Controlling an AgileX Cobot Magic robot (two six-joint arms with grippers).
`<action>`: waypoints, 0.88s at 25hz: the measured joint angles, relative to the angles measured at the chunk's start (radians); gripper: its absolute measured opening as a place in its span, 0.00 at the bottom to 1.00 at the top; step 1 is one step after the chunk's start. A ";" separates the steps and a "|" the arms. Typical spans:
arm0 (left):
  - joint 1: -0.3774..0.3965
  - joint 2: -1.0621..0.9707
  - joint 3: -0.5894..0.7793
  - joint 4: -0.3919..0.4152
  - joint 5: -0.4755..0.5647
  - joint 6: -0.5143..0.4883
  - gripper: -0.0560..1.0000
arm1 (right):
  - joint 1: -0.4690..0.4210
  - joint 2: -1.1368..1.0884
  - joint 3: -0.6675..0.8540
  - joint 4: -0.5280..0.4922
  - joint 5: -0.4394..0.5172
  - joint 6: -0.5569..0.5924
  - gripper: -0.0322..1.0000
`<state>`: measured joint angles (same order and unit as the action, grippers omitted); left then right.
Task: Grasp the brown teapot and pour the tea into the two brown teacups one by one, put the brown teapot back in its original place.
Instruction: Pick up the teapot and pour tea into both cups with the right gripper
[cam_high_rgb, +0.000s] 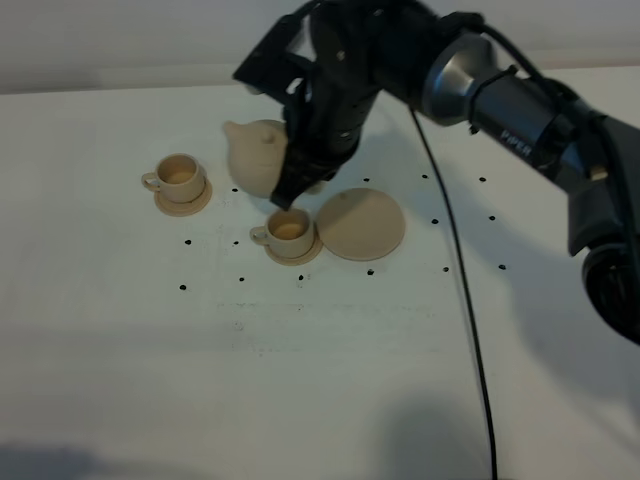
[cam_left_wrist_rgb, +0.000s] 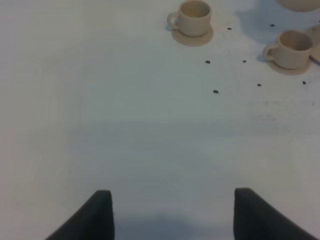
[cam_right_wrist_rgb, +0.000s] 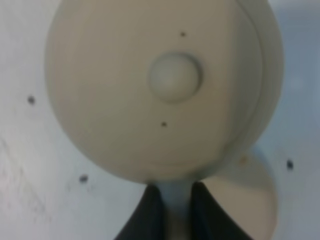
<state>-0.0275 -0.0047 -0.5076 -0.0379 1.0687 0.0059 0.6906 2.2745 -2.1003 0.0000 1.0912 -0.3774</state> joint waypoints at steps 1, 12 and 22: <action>0.000 0.000 0.000 0.000 0.000 0.000 0.52 | 0.009 0.003 0.000 -0.007 -0.020 -0.001 0.12; 0.000 0.000 0.000 0.000 0.000 0.000 0.52 | 0.067 0.149 -0.194 -0.044 -0.086 -0.008 0.12; 0.000 0.000 0.000 0.000 0.000 0.000 0.52 | 0.093 0.265 -0.324 -0.191 -0.109 -0.012 0.12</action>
<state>-0.0275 -0.0047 -0.5076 -0.0379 1.0687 0.0059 0.7832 2.5391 -2.4247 -0.1906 0.9822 -0.3894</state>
